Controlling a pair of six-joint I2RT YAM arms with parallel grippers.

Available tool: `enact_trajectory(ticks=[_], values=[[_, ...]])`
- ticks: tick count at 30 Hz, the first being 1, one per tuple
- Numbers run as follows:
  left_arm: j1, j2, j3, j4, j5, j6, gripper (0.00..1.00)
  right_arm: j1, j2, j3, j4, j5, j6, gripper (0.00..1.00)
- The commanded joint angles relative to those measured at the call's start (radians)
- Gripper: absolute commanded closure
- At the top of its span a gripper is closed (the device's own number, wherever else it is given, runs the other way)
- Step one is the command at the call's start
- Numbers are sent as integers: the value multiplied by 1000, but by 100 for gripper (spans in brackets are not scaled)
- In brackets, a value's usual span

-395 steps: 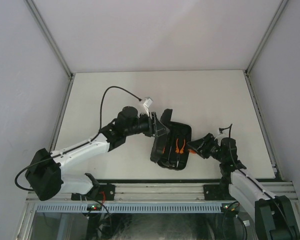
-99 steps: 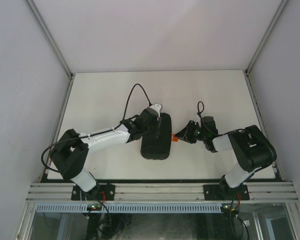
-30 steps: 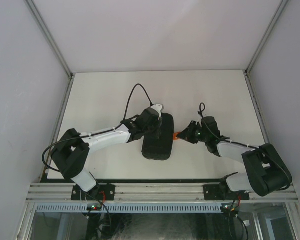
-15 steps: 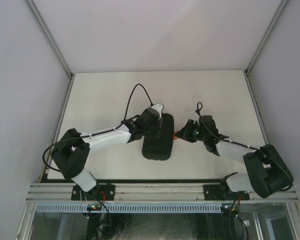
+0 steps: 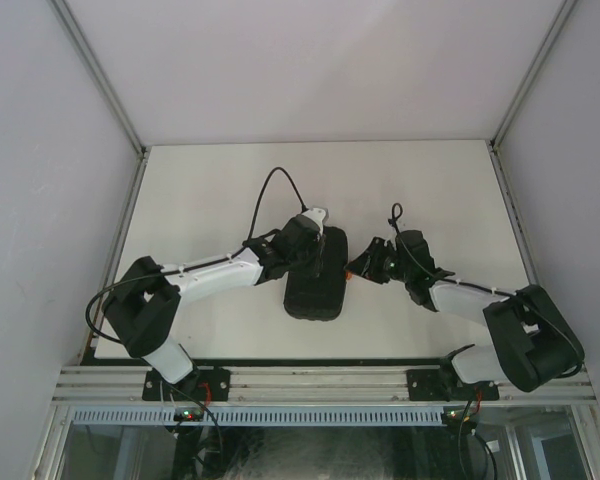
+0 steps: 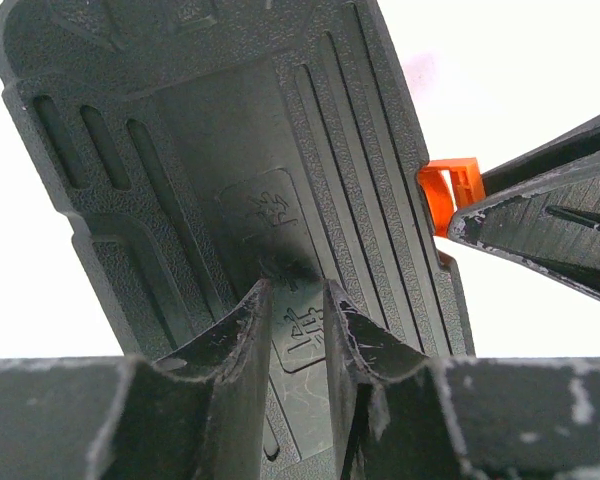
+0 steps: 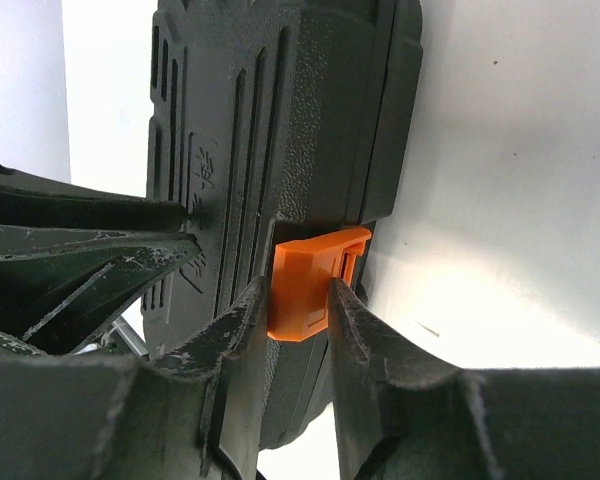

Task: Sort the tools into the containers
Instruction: Close the storage box at the center of the board.

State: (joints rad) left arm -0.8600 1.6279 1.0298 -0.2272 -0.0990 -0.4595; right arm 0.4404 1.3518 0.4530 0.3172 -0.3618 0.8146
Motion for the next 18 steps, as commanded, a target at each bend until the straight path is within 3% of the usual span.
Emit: enact_trajectory(ticks=[1, 18], values=[[-37, 85, -37, -145, 107, -24, 70, 44, 34, 58, 183, -93, 55, 73], [-39, 89, -34, -146, 110, -21, 71, 58, 72, 58, 212, -113, 62, 63]])
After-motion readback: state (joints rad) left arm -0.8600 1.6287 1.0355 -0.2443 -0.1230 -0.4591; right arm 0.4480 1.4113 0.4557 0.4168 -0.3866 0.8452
